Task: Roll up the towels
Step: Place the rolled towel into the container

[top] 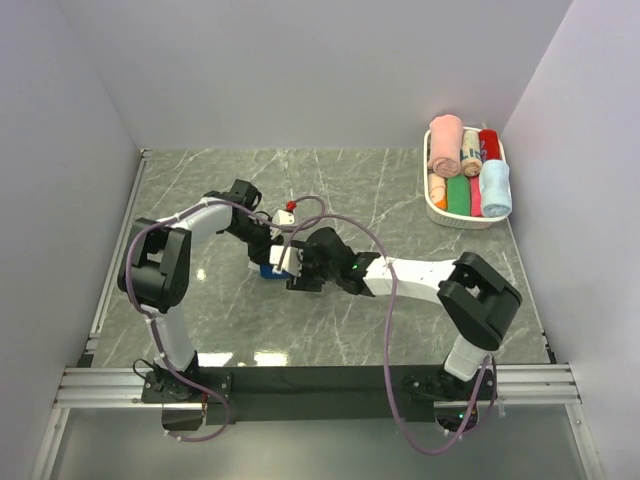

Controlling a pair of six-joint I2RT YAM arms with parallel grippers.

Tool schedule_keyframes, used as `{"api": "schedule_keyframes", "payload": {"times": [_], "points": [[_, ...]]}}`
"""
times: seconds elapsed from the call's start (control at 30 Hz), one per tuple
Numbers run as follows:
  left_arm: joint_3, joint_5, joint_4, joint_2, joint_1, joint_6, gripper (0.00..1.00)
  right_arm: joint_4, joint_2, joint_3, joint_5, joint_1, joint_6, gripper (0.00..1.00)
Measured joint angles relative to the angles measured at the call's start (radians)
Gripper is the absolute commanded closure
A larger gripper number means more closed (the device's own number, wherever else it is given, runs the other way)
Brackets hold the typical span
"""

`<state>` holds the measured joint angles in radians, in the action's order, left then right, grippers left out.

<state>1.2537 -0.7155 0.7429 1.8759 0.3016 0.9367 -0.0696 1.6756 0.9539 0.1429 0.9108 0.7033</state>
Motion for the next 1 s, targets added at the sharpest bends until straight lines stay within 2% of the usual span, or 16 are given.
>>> {"api": "schedule_keyframes", "payload": {"times": [0.3,0.57,0.67,0.7,0.77,0.87,0.9,1.0], "points": [[0.033,-0.006,0.029,0.027,-0.002,-0.008,0.76,-0.071,0.101,0.061,-0.032,0.003,0.029,0.18],[0.052,-0.02,0.046,0.046,-0.008,-0.008,0.76,-0.102,0.188,0.084,-0.053,0.003,0.063,0.21],[0.058,-0.025,0.052,0.051,-0.011,-0.007,0.76,-0.1,0.204,0.103,-0.052,0.0,0.077,0.28],[0.06,-0.026,0.053,0.053,-0.014,-0.007,0.75,-0.096,0.21,0.11,-0.051,-0.002,0.08,0.35],[0.066,-0.035,0.059,0.06,-0.019,-0.007,0.73,-0.071,0.227,0.135,-0.043,-0.009,0.092,0.41],[0.079,-0.04,0.07,0.068,-0.024,-0.007,0.63,-0.026,0.246,0.174,-0.032,-0.015,0.108,0.51],[0.082,-0.044,0.076,0.07,-0.027,-0.007,0.56,0.0,0.25,0.189,-0.023,-0.018,0.116,0.6],[0.102,-0.047,0.086,0.079,-0.041,-0.008,0.47,0.074,0.266,0.241,0.003,-0.022,0.148,0.79]]}}
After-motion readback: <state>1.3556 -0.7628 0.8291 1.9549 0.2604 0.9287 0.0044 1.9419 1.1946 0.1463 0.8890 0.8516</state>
